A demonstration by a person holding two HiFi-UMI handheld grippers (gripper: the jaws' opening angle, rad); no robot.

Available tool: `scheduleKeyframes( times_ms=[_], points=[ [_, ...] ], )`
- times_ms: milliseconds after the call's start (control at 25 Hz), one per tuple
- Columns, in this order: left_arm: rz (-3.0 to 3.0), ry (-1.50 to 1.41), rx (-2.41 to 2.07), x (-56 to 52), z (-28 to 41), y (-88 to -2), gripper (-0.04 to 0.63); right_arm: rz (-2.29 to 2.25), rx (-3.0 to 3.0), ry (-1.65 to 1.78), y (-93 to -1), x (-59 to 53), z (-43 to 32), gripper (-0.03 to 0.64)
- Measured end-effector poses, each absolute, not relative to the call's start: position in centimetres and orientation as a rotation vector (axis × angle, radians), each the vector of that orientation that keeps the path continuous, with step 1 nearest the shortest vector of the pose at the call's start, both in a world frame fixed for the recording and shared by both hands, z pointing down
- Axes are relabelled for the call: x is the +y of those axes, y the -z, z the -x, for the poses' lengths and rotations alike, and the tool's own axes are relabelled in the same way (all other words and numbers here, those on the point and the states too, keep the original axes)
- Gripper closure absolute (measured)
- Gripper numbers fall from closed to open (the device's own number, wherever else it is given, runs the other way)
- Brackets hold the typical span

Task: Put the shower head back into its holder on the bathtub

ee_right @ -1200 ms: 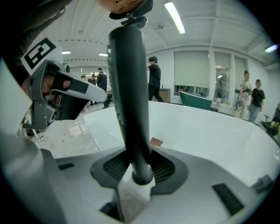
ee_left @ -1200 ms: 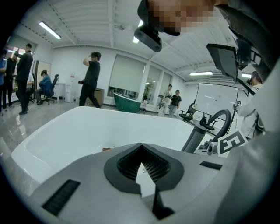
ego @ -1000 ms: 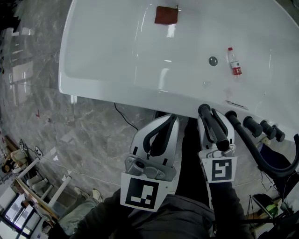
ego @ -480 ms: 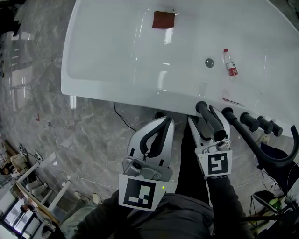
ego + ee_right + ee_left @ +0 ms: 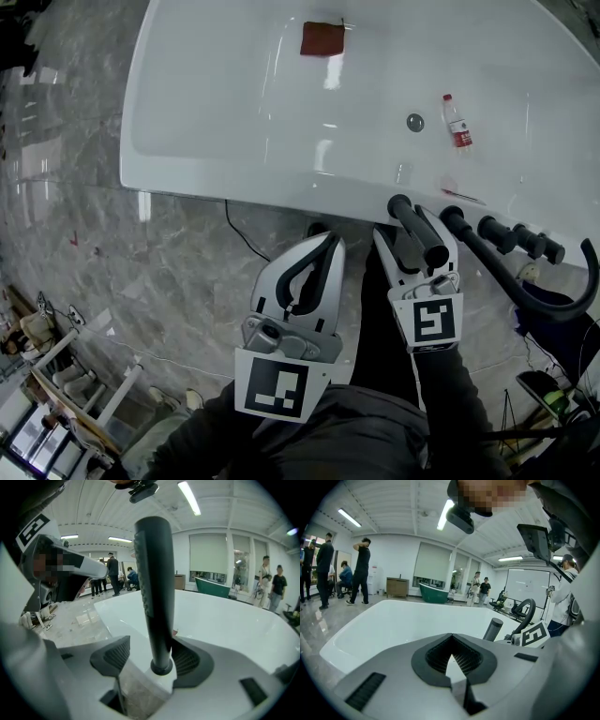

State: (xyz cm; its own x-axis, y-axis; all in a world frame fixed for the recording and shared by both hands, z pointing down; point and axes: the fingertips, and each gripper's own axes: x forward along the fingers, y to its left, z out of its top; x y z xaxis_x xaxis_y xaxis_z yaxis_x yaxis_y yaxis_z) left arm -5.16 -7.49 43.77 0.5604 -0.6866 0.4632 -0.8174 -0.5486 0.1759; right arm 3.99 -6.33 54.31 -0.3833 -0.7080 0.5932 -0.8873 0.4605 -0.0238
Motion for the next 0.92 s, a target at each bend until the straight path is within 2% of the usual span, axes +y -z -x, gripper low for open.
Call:
scheduleKeyframes(
  times_ms=[360,600,920],
  points=[
    [-2.333,-0.529,-1.246,-7.1,8.3,-44.3,0.592,-1.261,-2.166,-0.455,-55.3,-6.1,-1.9,0.342],
    [-2.448,-0.434,-1.266,-7.5,5.0,-42.4,0.592,-1.327,-2.209,-0.426,-53.4,-6.2,-3.9,0.342],
    [-2.455,-0.423,-1.265,-7.8,4.9,-41.8,0.592,-1.327,-2.199,-0.422,-53.2,-6.2,-4.1,0.342]
  ],
)
